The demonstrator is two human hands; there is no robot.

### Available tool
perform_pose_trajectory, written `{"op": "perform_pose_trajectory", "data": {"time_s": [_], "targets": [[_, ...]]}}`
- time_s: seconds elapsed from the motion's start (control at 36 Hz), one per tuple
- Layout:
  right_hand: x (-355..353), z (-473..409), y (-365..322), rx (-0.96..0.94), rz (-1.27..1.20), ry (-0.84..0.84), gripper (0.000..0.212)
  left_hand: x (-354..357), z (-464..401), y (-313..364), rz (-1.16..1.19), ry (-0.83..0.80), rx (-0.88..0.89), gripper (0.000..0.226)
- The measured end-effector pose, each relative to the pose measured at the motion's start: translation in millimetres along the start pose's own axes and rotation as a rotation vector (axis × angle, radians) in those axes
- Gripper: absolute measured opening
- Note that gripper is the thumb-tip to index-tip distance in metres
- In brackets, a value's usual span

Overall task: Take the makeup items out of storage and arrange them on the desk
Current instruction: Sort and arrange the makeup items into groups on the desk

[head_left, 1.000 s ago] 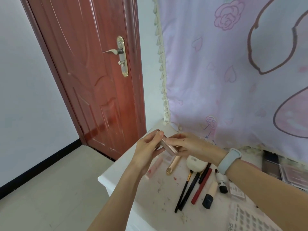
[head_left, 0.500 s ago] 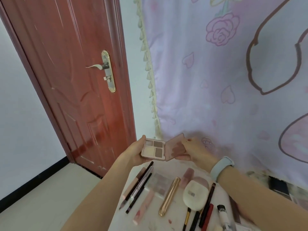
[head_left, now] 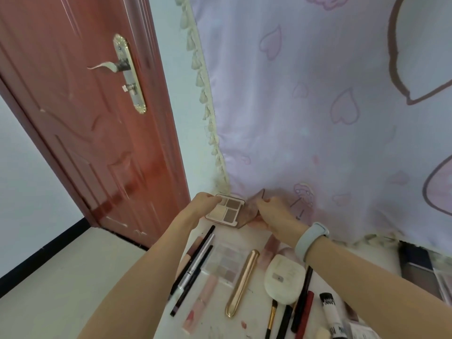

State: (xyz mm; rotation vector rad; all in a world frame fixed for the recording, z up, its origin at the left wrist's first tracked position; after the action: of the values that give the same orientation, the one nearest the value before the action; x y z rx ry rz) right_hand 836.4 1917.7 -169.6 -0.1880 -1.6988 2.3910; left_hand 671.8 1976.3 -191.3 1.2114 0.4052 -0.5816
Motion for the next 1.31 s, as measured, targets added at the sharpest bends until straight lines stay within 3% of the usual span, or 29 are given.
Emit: {"op": "perform_pose_trajectory", "data": {"time_s": [0.14, 0.31, 0.39, 0.47, 0.56, 0.64, 0.78, 0.97, 1.11, 1.19, 1.31], "targets": [[-4.3, -2.6, 1.1, 0.008, 0.009, -0.022, 0.026, 1.2, 6.1, -1.3, -0.012, 0.007, 0.038, 0.049], [-20.5, 10.3, -3.2, -0.094, 0.165, -0.037, 0.021, -0.2, 28.4, -7.7, -0.12, 0.128, 0.126, 0.057], [-31.4, 23.1, -1.9, -0.312, 0.467, 0.022, 0.03, -4.6, 44.6, -21.2, -0.186, 0.175, 0.162, 0.049], [-33.7, 45.2, 0.7, -0.71, 0.687, 0.13, 0.024, -8.9, 62.0, -40.5, -0.24, 0.22, 0.174, 0.043], [-22.2, 63.0, 8.0, -0.909, 0.814, -0.08, 0.013, -13.1, 80.7, -58.3, -0.287, 0.27, 0.156, 0.038], [-2.6, 69.5, 27.1, -0.876, 1.096, -0.342, 0.029, -14.8, 100.1, -70.4, -0.314, 0.306, 0.148, 0.036], [22.6, 68.5, 46.3, -0.64, 1.432, -0.505, 0.05, -13.9, 131.7, -83.3, -0.291, 0.365, 0.196, 0.031], [23.3, 65.0, 44.6, -0.533, 1.393, -0.528, 0.065, -13.1, 159.7, -91.3, -0.21, 0.336, 0.19, 0.029], [12.7, 76.8, 32.2, -0.613, 1.096, -0.483, 0.072, -14.2, 169.4, -81.8, -0.035, 0.391, 0.225, 0.023], [5.8, 92.7, 15.9, -0.672, 0.846, -0.498, 0.073, -14.6, 178.6, -69.0, 0.328, 0.263, 0.224, 0.018], [1.1, 121.2, 1.2, -0.657, 0.635, -0.581, 0.068, -10.5, 192.4, -49.0, 0.577, 0.017, 0.379, 0.053]]}}
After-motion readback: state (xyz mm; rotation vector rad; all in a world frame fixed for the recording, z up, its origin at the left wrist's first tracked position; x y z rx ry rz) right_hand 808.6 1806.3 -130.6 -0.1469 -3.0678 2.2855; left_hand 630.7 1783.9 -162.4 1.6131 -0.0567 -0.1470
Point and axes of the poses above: each hand's wrist, its own z-axis away from the middle knuckle, its own x-axis out of the palm, y = z × x, the point moved 1 cm from there along -z, towards the middle knuckle, and after that the axes turned 8 degrees about -z, right-handed, at the moved point
